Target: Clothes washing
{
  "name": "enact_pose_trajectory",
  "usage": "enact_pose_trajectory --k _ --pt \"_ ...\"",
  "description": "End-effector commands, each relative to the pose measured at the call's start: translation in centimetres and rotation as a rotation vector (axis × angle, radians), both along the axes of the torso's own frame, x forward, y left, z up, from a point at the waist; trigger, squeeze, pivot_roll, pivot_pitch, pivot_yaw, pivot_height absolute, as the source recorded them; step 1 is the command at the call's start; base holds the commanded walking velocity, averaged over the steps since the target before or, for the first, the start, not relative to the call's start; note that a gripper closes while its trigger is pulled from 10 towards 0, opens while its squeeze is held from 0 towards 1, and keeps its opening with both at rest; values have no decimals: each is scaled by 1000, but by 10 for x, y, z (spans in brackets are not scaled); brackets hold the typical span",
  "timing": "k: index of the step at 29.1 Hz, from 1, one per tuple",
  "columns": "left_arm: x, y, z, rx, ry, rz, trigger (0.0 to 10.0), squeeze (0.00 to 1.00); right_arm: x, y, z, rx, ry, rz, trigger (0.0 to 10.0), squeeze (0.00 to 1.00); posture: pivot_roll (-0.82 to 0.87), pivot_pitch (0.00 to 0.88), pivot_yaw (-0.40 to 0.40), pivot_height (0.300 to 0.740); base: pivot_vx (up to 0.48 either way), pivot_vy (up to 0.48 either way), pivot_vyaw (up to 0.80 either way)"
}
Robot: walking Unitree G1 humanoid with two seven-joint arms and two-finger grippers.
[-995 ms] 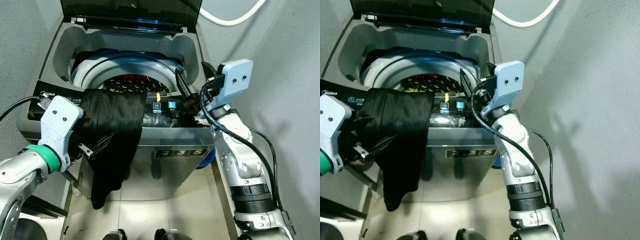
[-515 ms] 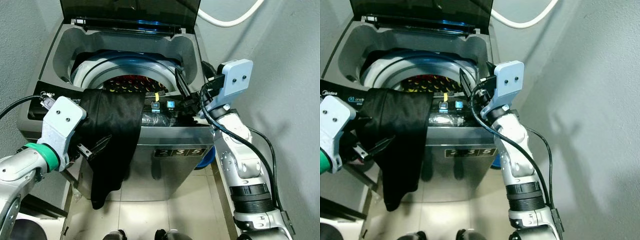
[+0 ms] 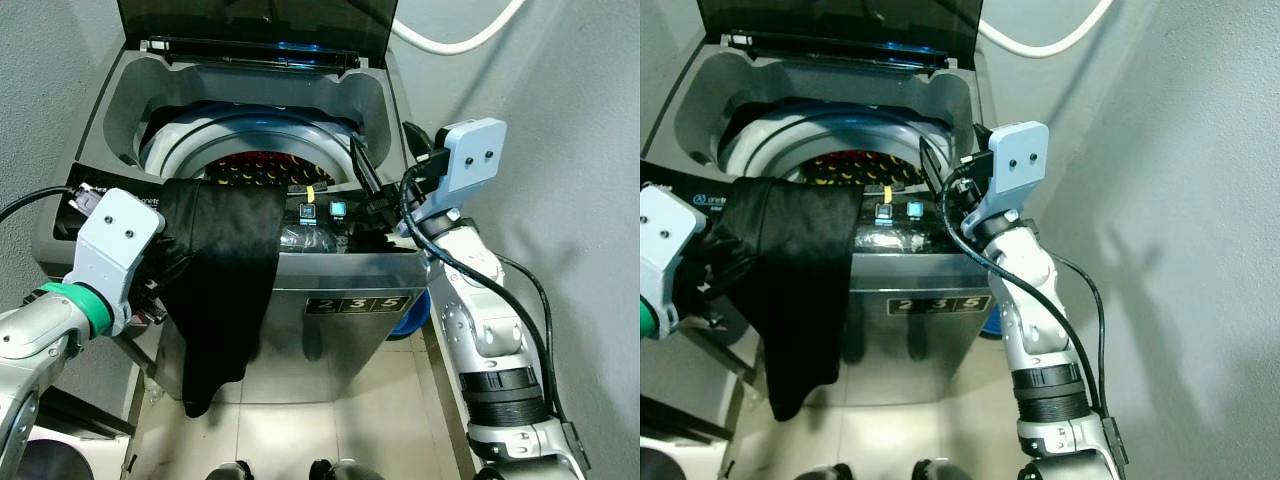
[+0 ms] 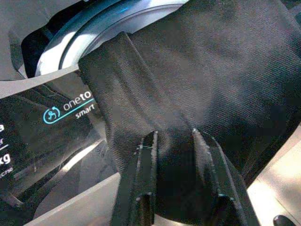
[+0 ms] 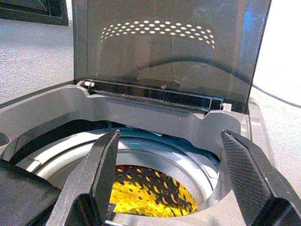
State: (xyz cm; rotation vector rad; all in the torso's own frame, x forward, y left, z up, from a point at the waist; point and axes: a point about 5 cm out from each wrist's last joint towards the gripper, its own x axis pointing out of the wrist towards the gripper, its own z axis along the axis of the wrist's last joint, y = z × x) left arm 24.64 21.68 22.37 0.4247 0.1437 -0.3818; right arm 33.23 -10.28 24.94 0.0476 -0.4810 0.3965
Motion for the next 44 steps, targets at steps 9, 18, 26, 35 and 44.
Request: enact_pose_trajectory --k 9,18,26,35,44 --pt "1 0 -17 -2 97 0 0 0 -1 -1 -1 5 1 -4 10000 0 99 119 -23 740 0 0 0" --pt "3 1 -13 -8 76 5 0 0 -1 -1 -1 5 0 -4 10000 0 99 119 -23 740 0 0 0" --pt "13 -8 13 -13 -84 -38 0 0 -1 0 -1 6 -1 -4 10000 0 97 118 -20 740 0 0 0" --pt "9 -17 23 113 -111 -134 0 0 -2 0 -2 8 0 -9 10000 0 102 122 -15 740 0 0 0" --pt "-9 -23 29 257 -8 -359 10000 0 -1 0 -3 10 1 -10 10000 0 110 116 -7 740 0 0 0"
